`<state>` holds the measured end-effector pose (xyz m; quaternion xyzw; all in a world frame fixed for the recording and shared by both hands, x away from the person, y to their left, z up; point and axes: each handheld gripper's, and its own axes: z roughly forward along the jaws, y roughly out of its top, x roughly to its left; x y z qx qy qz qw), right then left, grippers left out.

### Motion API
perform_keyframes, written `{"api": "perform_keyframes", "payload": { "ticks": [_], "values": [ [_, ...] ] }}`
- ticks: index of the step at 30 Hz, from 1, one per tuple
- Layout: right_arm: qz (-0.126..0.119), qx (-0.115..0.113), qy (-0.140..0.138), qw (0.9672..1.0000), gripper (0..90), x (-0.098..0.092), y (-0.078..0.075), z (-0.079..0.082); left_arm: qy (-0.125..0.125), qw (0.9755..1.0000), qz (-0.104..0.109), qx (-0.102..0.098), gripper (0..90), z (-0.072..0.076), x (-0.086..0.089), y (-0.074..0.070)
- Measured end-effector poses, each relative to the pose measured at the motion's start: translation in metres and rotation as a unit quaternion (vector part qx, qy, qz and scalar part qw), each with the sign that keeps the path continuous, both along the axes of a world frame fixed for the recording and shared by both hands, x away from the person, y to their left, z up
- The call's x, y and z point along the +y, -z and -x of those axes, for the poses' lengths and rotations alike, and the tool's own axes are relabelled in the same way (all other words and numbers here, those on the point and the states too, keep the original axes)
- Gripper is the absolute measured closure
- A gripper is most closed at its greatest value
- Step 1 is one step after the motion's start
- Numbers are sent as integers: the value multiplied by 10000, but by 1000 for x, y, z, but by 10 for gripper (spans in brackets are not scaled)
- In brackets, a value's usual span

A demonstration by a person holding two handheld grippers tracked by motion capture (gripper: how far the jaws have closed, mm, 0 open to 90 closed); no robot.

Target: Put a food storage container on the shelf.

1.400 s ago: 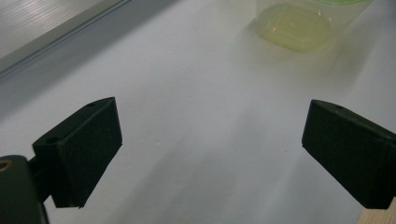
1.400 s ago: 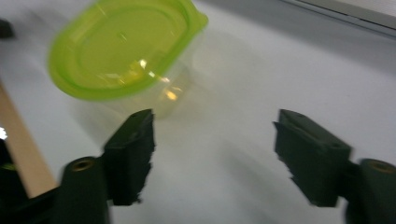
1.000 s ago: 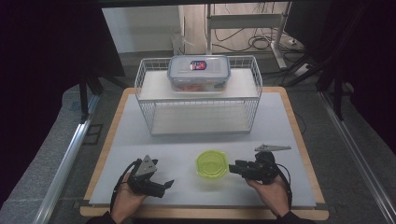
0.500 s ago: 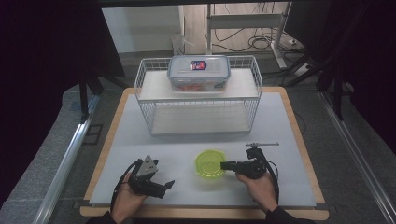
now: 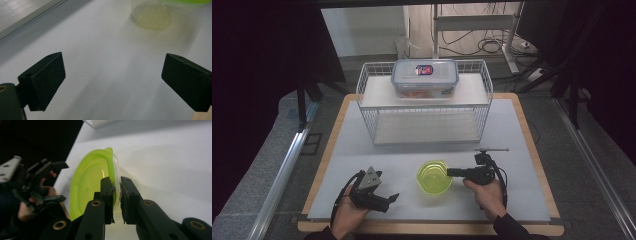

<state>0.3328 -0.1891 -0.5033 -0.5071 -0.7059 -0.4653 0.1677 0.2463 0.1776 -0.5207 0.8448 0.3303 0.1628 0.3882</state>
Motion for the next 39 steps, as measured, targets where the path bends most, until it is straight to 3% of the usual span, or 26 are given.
{"api": "perform_keyframes", "payload": {
  "ticks": [5,7,15,24,33,39],
  "values": [
    [-299,6,-57,9995,839,-3,-6,-1,-16,10000,17,-14,51,0,1,0],
    [-145,-129,-66,9998,840,-2,-11,-1,-26,10000,39,-22,51,0,1,-1],
    [-227,-54,-77,9997,840,-3,-12,-2,-25,10000,40,-21,51,0,1,0],
    [-499,-44,-21,9987,840,-6,-20,-4,-16,10000,33,-16,51,0,1,0],
    [-611,-87,27,9981,841,-10,-26,-6,-9,10000,29,-20,51,-1,1,0],
    [-787,-149,50,9968,841,-14,-42,-6,-6,10000,30,-21,51,-1,1,0]
  ]
}}
